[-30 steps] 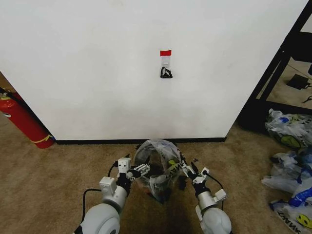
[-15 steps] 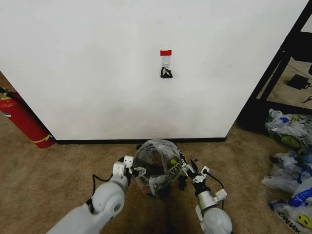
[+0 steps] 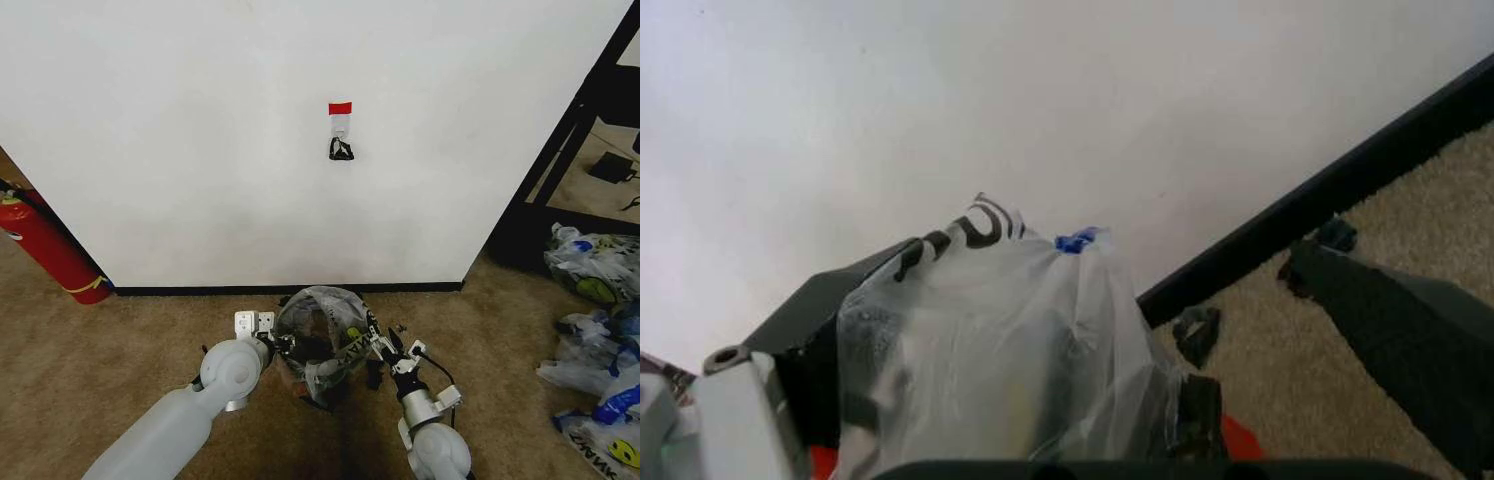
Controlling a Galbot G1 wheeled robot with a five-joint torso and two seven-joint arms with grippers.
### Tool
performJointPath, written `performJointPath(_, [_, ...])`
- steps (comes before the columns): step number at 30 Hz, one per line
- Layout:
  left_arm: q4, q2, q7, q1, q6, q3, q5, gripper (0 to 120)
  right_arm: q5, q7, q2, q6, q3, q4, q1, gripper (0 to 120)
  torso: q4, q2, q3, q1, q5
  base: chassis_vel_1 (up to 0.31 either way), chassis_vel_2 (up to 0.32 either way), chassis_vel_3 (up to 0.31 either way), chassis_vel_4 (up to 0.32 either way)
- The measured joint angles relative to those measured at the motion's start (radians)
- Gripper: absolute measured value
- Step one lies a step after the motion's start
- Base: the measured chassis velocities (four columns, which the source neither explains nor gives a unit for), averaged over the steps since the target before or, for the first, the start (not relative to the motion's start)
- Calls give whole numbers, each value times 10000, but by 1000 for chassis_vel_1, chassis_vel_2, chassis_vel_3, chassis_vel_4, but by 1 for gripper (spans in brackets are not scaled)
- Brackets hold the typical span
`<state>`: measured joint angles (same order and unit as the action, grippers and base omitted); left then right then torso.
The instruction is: Pick up the garbage bag from the wall and place it over the trash bin.
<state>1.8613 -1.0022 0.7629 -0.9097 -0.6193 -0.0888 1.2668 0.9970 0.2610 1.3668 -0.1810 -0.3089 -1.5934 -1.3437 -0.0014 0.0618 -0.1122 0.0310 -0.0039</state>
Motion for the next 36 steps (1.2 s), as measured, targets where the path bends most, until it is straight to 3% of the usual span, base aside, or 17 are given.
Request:
performJointPath(8, [217,50,316,33,16,73,446,0,-56,10,18,0,28,-58,-51,100,-3,0,0,0,-1,0,0,0,0])
performJointPath(21, [518,233,956,129,-72,881,2234,0,834,504,231,-7,-251,106,-226,100,1,0,0,-1,0,0,0,0,0])
performJointPath(36, [263,484,1044,474,-188,1329,2813,0,2480,1298,151,39,-988,-214,-804,100,-1,0,0,-1,1,0,0,0,0])
